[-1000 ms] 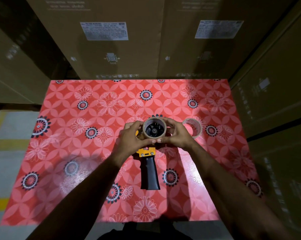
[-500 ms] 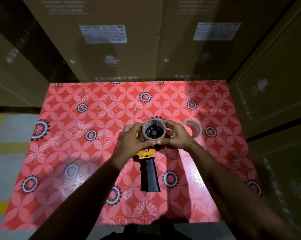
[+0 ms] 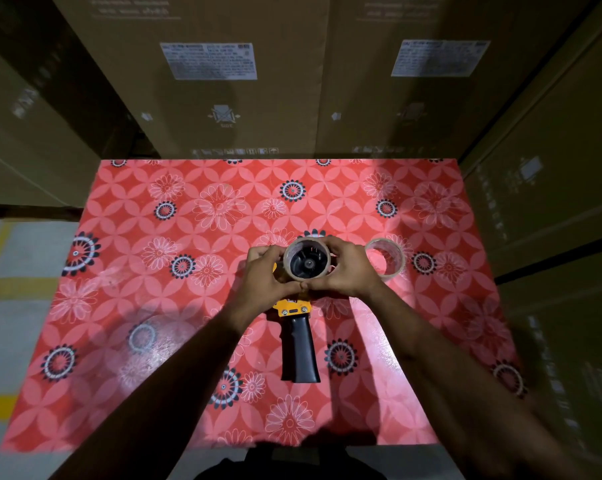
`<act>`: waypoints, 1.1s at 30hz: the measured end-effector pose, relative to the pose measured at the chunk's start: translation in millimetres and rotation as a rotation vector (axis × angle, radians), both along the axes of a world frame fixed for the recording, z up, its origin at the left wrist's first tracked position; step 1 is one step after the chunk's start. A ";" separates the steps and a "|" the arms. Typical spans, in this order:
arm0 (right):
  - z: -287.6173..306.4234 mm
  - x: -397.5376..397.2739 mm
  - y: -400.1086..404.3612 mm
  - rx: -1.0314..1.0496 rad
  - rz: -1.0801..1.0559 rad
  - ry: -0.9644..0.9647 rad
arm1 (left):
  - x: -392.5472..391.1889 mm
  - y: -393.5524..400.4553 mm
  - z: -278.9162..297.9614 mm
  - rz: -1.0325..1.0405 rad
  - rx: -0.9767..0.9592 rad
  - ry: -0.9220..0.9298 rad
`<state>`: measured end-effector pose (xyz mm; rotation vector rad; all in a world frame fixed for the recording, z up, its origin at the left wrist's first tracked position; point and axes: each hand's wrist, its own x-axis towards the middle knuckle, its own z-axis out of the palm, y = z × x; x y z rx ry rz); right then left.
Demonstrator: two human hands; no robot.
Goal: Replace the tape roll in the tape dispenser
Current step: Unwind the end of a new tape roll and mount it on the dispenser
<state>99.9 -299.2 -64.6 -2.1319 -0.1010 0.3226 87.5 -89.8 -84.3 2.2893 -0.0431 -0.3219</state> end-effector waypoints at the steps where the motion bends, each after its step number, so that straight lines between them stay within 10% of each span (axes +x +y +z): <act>1: -1.9 0.3 -0.7 0.009 -0.025 0.000 | 0.6 0.5 -0.5 -0.004 0.024 0.001; 11: -16.5 -4.7 -5.3 0.123 -0.090 0.096 | -2.9 -5.4 9.1 -0.019 0.071 -0.020; 22: 2.2 -13.8 8.2 -0.447 0.232 -0.146 | -9.1 -1.9 28.2 -0.138 0.027 0.104; 33: -9.2 -10.3 13.6 -0.584 0.226 -0.211 | -1.8 -7.0 15.2 -0.295 0.318 -0.067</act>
